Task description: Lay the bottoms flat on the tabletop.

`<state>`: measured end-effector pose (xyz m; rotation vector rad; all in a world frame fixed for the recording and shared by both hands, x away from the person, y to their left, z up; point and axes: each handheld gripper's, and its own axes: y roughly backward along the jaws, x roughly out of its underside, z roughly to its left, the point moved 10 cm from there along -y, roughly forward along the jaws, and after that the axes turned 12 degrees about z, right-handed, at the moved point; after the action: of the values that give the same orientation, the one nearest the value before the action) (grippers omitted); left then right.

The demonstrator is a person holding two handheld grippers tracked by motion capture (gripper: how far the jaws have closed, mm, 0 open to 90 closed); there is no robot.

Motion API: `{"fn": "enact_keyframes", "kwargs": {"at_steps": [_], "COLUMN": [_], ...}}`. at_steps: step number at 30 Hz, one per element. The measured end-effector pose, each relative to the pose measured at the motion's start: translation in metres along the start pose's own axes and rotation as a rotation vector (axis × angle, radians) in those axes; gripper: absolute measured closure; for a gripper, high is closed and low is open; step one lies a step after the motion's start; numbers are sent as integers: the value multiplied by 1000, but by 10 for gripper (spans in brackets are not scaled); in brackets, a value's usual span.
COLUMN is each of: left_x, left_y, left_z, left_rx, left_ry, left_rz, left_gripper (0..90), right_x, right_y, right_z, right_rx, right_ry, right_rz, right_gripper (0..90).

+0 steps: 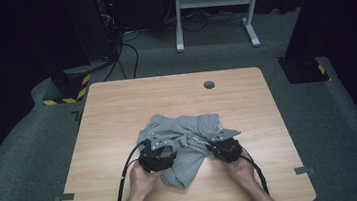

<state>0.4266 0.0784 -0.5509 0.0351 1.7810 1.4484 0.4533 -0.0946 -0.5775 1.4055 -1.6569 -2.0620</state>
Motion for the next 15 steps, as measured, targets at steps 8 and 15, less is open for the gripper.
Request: {"fn": "enact_keyframes", "kwargs": {"at_steps": [8,15], "left_x": [0,2], "left_y": [-7,-8], "left_z": [6,13], "left_rx": [-46,-55], "left_ry": [10,10], "left_rz": [9,30], "left_gripper": [702,826], "right_x": [-15,-13], "right_y": [22,6], "right_z": [16,29], "right_rx": [-12,-28], "right_ry": [16,47], "right_rz": [-110,-75], "right_gripper": [681,669]}}
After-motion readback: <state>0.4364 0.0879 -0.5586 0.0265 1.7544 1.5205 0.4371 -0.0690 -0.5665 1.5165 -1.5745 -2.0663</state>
